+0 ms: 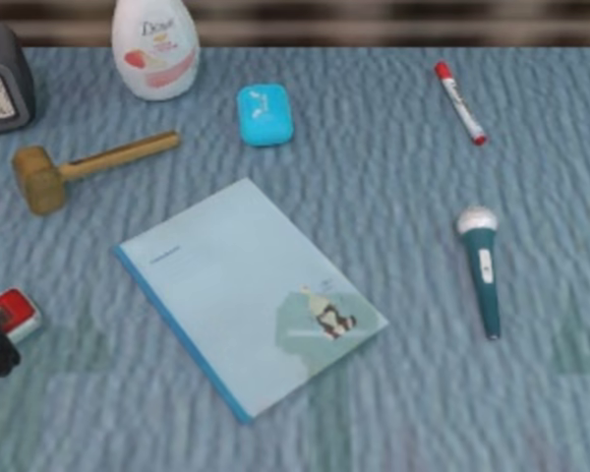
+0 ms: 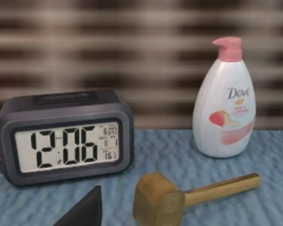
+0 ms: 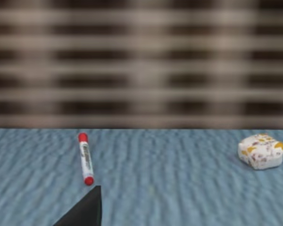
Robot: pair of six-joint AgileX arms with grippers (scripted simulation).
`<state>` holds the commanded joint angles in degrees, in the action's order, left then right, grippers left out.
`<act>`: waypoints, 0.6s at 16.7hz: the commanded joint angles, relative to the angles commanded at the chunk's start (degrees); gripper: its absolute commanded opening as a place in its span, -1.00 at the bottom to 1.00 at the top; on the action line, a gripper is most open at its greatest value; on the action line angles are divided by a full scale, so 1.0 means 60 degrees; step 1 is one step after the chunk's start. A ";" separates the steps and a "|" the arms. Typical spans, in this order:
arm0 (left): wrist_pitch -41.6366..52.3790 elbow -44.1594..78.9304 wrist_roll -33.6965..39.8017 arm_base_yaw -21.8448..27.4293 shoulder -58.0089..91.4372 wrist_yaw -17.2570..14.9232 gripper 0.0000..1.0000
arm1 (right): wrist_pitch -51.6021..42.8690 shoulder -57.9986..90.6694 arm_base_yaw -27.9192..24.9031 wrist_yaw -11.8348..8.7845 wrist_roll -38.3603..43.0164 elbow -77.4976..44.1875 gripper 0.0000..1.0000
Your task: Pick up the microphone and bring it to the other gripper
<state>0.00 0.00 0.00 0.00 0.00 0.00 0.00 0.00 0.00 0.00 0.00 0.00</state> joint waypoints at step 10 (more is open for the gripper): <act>0.0000 0.0000 0.0000 0.0000 0.0000 0.0000 1.00 | -0.2142 0.3596 -0.0961 0.0069 0.0924 -0.2597 1.00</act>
<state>0.00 0.00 0.00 0.00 0.00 0.00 -12.85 21.58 -5.76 0.41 5.55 -15.58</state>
